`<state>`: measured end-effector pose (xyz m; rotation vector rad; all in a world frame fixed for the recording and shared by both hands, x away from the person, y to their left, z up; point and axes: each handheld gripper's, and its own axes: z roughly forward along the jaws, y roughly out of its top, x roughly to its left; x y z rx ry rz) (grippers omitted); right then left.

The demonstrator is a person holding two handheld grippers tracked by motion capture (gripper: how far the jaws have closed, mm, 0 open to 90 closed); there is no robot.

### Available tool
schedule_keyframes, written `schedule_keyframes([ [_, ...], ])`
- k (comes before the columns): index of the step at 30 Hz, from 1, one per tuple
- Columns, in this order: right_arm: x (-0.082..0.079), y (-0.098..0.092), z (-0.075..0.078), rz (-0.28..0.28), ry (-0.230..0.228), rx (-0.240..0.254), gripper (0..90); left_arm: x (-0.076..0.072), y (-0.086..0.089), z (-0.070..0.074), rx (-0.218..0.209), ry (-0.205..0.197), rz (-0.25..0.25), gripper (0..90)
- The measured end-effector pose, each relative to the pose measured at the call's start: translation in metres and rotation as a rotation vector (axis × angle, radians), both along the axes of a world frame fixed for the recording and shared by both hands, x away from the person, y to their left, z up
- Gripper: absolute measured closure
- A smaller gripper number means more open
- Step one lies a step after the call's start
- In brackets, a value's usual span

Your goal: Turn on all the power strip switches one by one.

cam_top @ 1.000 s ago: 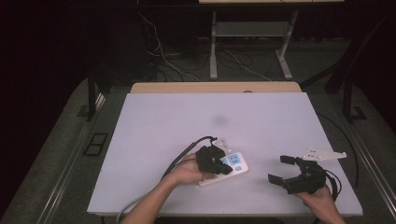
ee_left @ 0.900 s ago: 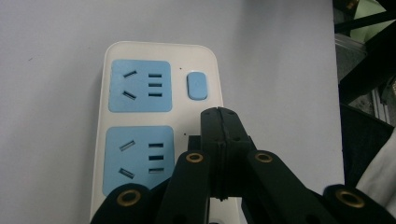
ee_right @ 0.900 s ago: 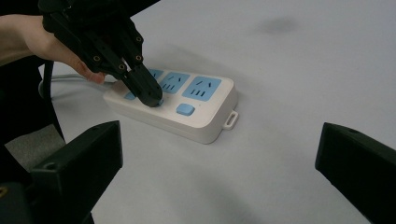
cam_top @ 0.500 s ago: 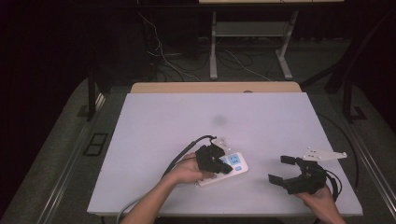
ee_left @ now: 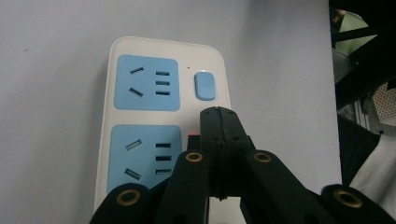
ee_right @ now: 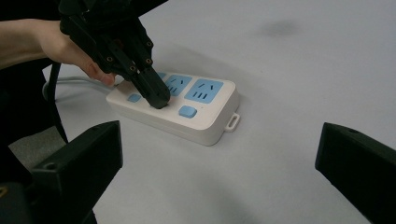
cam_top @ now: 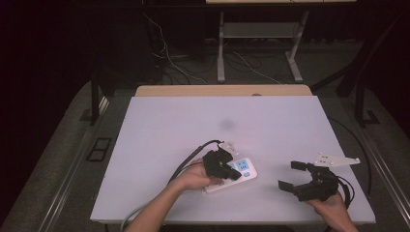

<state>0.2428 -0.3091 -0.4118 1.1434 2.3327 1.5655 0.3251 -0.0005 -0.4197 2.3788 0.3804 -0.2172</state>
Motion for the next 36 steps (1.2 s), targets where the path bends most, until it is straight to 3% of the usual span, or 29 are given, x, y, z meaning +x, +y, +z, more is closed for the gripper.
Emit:
schedule_keyframes([
  [16, 0.001, -0.001, 0.0, -0.002, 0.0, 0.003, 0.5, -0.003, 0.0, 0.002, -0.004, -0.011, 0.017, 89.5],
  [22, 0.001, -0.001, 0.0, -0.003, -0.002, 0.006, 0.5, -0.004, 0.003, 0.005, 0.014, -0.042, 0.018, 89.3],
  [27, 0.001, -0.001, 0.0, -0.003, 0.0, 0.004, 0.5, -0.002, 0.006, 0.012, -0.006, -0.041, 0.025, 89.3],
  [36, 0.001, -0.001, 0.0, -0.002, 0.001, 0.004, 0.5, 0.0, -0.001, 0.025, -0.002, -0.06, 0.008, 89.3],
])
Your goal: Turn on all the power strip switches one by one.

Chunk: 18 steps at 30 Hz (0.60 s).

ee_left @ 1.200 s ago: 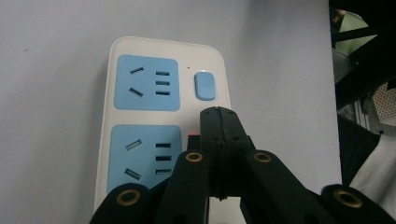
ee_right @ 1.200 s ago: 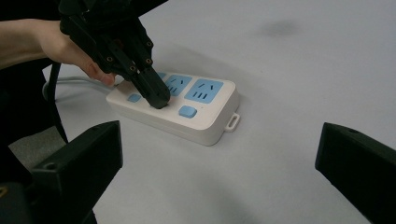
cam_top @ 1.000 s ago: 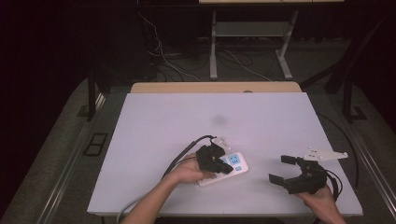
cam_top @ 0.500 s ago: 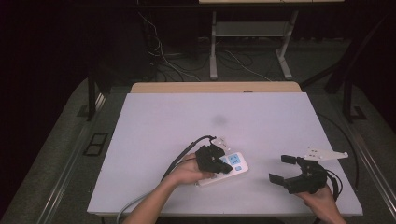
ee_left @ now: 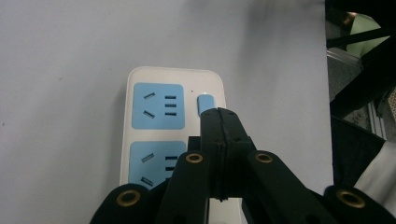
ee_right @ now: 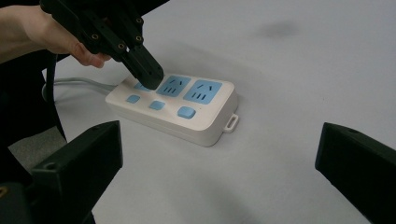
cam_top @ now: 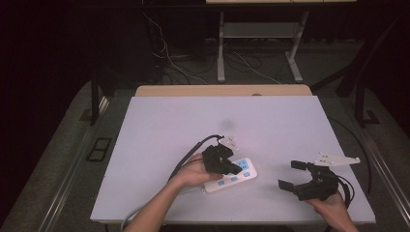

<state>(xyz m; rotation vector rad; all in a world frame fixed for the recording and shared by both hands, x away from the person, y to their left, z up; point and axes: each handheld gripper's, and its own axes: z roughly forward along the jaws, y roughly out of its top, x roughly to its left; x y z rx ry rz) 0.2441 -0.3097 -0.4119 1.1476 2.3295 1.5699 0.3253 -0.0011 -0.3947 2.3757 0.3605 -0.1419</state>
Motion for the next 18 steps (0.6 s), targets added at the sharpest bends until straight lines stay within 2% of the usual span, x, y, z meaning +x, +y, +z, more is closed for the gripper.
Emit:
schedule_keyframes([
  [11, 0.0, -0.001, 0.0, -0.002, 0.0, 0.004, 0.5, 0.007, -0.008, 0.005, 0.018, -0.012, -0.005, 89.3],
  [18, 0.0, 0.0, 0.0, -0.001, 0.0, 0.002, 0.5, 0.009, -0.016, 0.001, 0.022, -0.01, -0.02, 89.2],
])
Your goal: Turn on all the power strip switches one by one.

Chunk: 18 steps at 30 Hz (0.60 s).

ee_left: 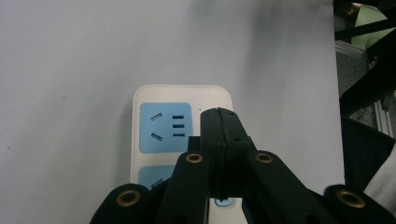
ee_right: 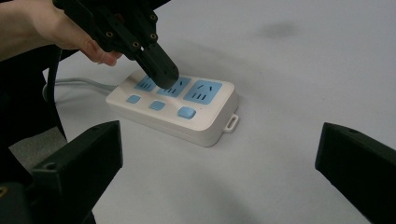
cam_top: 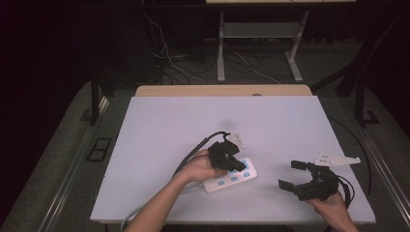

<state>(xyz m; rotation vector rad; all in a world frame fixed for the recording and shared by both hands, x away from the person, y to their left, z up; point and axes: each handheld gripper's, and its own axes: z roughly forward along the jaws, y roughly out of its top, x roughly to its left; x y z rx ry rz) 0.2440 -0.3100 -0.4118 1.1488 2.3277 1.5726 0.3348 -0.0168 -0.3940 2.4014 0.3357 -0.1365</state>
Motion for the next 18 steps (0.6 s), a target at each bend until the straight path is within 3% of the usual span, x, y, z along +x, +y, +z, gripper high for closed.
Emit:
schedule_keyframes([
  [9, 0.0, 0.0, 0.0, 0.001, -0.001, 0.0, 0.5, 0.002, -0.008, -0.006, -0.012, 0.002, -0.01, 89.2],
  [18, 0.0, 0.0, 0.0, 0.003, -0.002, 0.0, 0.5, 0.001, -0.016, -0.011, 0.005, -0.001, -0.038, 88.4],
])
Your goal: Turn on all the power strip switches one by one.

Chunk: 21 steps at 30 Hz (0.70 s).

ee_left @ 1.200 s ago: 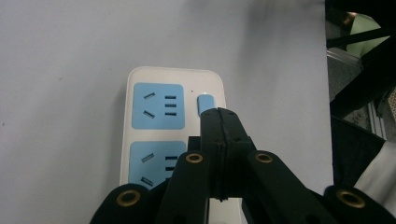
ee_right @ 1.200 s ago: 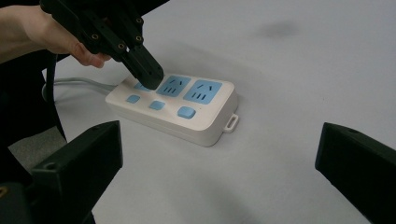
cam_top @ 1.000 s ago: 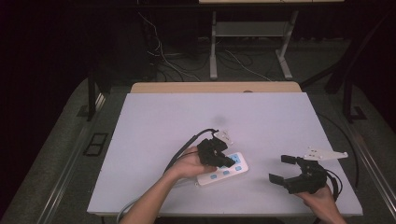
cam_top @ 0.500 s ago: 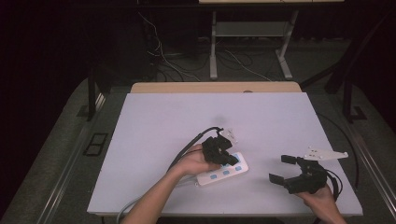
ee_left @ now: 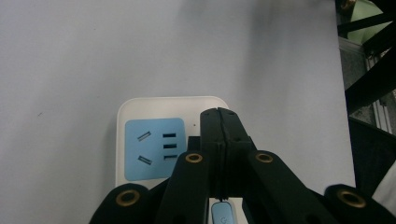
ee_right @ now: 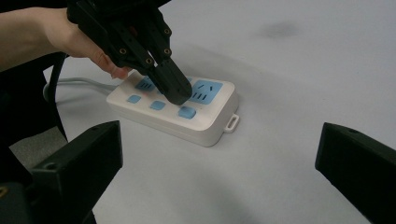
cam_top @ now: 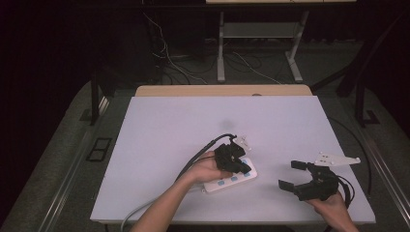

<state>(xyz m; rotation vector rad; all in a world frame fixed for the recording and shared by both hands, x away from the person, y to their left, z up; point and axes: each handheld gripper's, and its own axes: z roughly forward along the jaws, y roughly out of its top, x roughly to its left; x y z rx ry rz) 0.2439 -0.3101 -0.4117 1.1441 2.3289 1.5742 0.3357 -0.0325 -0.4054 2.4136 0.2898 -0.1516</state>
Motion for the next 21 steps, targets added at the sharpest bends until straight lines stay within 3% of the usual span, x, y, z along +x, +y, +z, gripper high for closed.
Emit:
schedule_keyframes([
  [6, 0.0, 0.0001, 0.0, 0.0, -0.001, 0.0, 0.5, -0.002, -0.004, -0.0044, 0.024, -0.01, -0.013, 88.8],
  [21, -0.0002, -0.0001, 0.0001, 0.001, 0.0, 0.001, 0.5, 0.0006, -0.0046, -0.0071, 0.01, 0.009, -0.003, 89.5],
])
